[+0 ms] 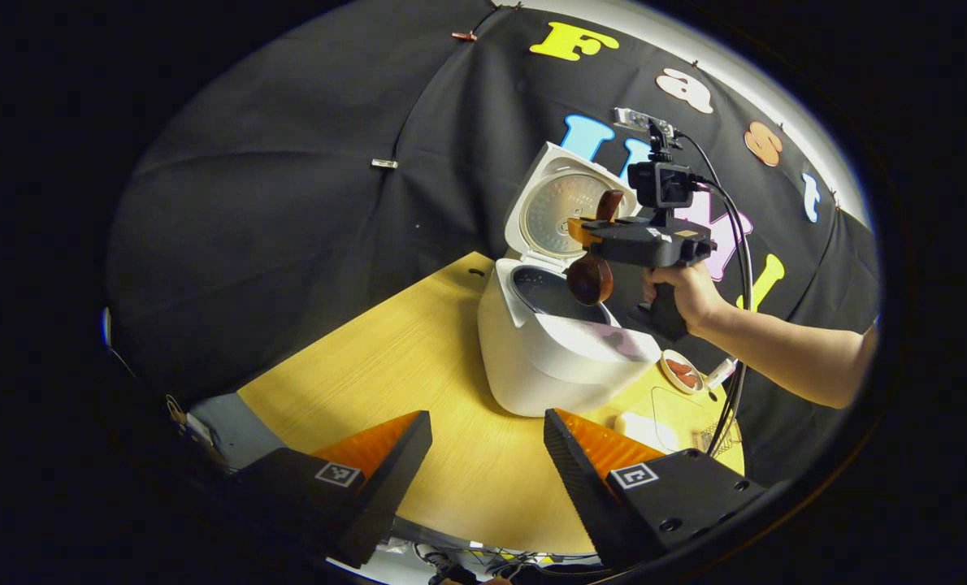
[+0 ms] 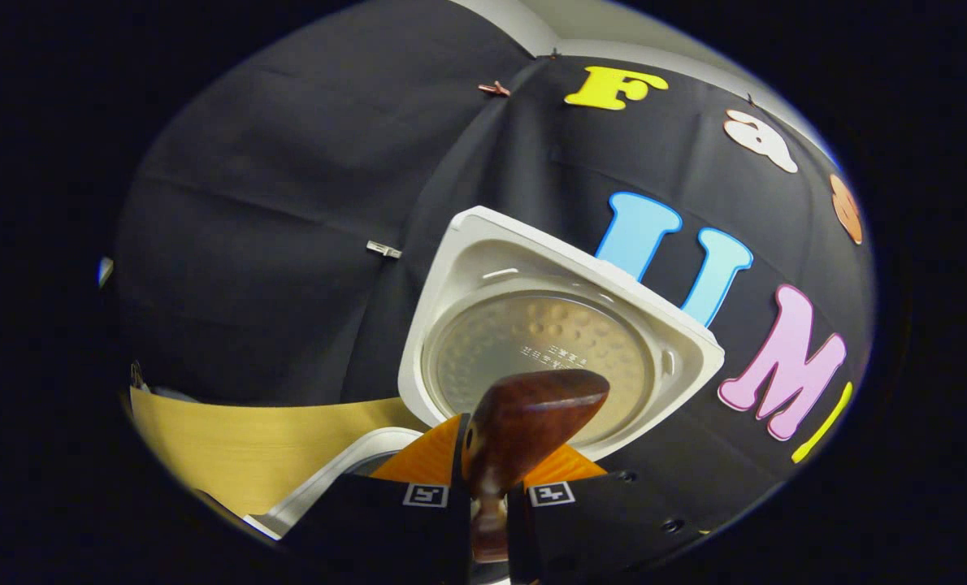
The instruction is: Close the left gripper, press the button to open the rice cooker; take a wooden spoon from the chopstick holder with the right hand, scoop a spoonful of rice and pour it into the rice cooker, then put the wooden spoon back into the chopstick holder.
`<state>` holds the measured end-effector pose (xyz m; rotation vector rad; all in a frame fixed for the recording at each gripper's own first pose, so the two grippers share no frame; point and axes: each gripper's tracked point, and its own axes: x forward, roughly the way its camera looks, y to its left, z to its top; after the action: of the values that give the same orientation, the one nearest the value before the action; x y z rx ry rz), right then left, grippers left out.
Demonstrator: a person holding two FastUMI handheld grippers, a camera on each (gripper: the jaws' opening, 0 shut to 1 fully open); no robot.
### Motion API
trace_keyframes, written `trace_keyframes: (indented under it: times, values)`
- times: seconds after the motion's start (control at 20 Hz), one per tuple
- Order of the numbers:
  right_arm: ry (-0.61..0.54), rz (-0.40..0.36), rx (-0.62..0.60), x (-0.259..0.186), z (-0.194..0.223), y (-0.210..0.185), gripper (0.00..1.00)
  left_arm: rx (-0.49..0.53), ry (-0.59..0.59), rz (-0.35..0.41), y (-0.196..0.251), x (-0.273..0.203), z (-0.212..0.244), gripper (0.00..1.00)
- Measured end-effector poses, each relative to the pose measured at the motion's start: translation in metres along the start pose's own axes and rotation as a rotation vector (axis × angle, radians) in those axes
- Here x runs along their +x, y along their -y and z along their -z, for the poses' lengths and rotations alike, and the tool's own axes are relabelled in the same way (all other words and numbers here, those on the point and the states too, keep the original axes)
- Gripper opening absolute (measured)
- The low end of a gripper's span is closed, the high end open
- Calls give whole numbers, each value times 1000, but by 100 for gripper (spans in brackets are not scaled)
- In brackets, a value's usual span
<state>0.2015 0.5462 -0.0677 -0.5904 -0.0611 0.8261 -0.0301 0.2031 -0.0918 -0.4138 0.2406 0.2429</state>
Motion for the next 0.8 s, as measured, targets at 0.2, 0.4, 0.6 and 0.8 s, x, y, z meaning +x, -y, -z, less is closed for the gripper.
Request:
trace_keyframes:
  times: [0.2, 0.4, 0.6, 0.8]
  values:
    - [4, 3, 100, -15, -12, 13, 21, 27, 7, 6, 2, 0, 2, 96]
    - [36, 11, 301, -49, -32, 58, 21, 57, 3, 46, 28, -3, 6, 96]
    - [67, 74, 514, -95, -37, 127, 21, 113, 13, 98, 61, 4, 2, 96]
    - [18, 199, 600, -153, 2, 199, 21, 169, 24, 139, 104, 10, 1, 96]
